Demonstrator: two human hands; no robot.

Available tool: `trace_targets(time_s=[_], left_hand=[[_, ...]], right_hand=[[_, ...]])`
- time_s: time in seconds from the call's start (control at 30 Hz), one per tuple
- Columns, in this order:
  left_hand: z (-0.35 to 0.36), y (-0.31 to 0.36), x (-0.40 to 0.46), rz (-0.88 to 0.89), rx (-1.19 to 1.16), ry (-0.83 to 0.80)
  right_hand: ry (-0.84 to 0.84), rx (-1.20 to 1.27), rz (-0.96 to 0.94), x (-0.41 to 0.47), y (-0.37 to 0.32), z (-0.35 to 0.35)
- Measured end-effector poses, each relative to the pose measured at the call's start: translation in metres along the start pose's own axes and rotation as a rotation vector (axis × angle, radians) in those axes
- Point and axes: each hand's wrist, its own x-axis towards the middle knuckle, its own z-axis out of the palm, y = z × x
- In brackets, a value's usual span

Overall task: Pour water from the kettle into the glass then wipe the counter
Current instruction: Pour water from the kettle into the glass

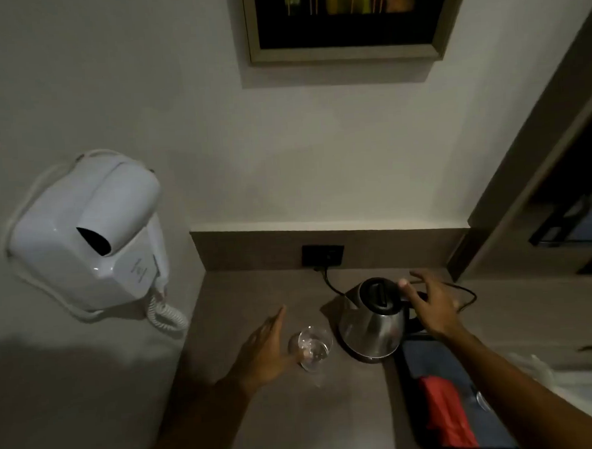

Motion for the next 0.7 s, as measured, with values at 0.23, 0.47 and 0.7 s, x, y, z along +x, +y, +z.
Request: trace_targets(time_s=[0.23, 0.47, 0.7], left_hand=[[0.029, -0.019, 0.028, -0.031, -0.065, -0.138], [0.052, -0.028, 0.035, -0.003, -0.163, -0.095], [0.048, -0.024, 0.038, 0.043, -0.140, -0.073]], right_hand=[[0.007, 0.284, 0.158, 0.021, 0.031, 0.018], [0.079, 0.451, 0.328, 0.041, 0.066, 0.033], [0.078, 0.434, 0.250, 0.049, 0.055, 0.038]])
